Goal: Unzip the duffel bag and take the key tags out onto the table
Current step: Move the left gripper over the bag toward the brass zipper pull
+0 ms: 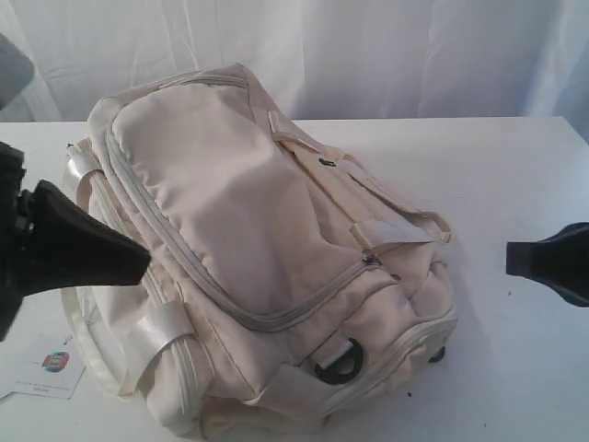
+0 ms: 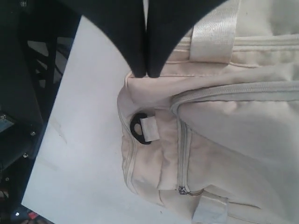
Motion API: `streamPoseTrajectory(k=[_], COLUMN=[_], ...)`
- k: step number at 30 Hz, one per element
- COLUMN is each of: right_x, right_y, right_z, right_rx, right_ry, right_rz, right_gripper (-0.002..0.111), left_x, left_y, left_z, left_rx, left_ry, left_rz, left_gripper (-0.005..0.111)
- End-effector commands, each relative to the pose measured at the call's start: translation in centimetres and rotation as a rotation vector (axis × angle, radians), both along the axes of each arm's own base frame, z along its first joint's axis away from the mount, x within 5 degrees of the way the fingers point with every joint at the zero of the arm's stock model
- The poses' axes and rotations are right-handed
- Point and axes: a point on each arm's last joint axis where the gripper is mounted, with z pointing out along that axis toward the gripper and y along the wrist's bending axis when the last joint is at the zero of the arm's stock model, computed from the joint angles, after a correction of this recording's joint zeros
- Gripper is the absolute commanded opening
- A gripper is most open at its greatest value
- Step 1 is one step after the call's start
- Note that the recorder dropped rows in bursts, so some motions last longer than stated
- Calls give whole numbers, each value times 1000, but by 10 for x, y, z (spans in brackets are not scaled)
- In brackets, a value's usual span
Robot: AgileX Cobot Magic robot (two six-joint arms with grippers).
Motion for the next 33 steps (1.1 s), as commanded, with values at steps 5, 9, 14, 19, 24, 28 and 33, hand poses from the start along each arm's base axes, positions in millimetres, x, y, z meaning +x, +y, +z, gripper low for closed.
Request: streamPoseTrajectory(k=[5, 9, 14, 19, 24, 28, 33], right_x=[32, 57, 89, 116, 128, 134, 140], right_y=[21, 27, 32, 22, 15, 15, 16], right_z=[13, 9, -2, -2, -9, -12, -23], right_rx=[-105, -139, -195, -139, -104, -107, -89], right_ry=[140, 187, 286, 335, 334, 302, 341], right_rz=[268, 279, 313, 285, 241, 210, 188], right_gripper=[0, 0, 0, 0, 0, 0, 0], left_x=[11, 17, 23, 34, 60, 76, 84], left_y=[-52, -82, -115, -159, -195, -211, -220], left_z=[-6, -6, -1, -5, -21, -35, -51], left_rx=[119, 185, 270, 342, 335, 293, 295], left_ry=[30, 29, -1, -33, -92, -234, -251], left_rz=[-117, -161, -179, -204, -189, -204, -194], left_gripper=[0, 0, 0, 0, 0, 15, 50])
